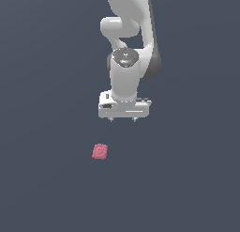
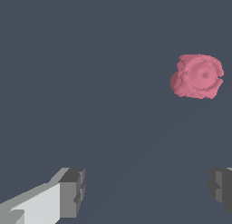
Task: Pick up the object and move it to a goal position.
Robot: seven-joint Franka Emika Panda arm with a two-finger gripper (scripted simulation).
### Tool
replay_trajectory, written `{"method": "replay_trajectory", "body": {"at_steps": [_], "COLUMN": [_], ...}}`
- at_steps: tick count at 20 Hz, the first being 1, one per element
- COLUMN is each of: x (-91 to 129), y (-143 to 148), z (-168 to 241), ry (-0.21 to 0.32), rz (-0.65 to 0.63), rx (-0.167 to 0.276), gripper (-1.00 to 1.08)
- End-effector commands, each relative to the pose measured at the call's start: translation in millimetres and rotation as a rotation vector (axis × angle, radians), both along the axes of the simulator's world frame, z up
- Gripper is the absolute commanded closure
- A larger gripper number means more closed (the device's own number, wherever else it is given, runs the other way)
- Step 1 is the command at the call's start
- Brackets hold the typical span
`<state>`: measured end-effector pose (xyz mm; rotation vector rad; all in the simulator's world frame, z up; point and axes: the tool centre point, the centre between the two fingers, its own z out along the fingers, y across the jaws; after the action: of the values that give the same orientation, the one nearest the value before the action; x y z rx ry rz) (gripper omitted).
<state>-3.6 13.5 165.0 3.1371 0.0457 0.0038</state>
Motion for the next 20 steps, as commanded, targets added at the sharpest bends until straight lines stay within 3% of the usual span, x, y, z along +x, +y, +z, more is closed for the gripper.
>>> {"method": "replay_trajectory", "body": {"at_steps": [1,11,20], "x": [0.0,1.6,13.7], "y": [0.0,10.7,0.5], "z": [0.0,13.4,6.5], "ry": [0.000,-0.015,-0.013], "rz": [0.000,-0.007,-0.020], "rx": [0.000,0.014,0.014], "gripper": [-0.92,-0.92,-0.92]}}
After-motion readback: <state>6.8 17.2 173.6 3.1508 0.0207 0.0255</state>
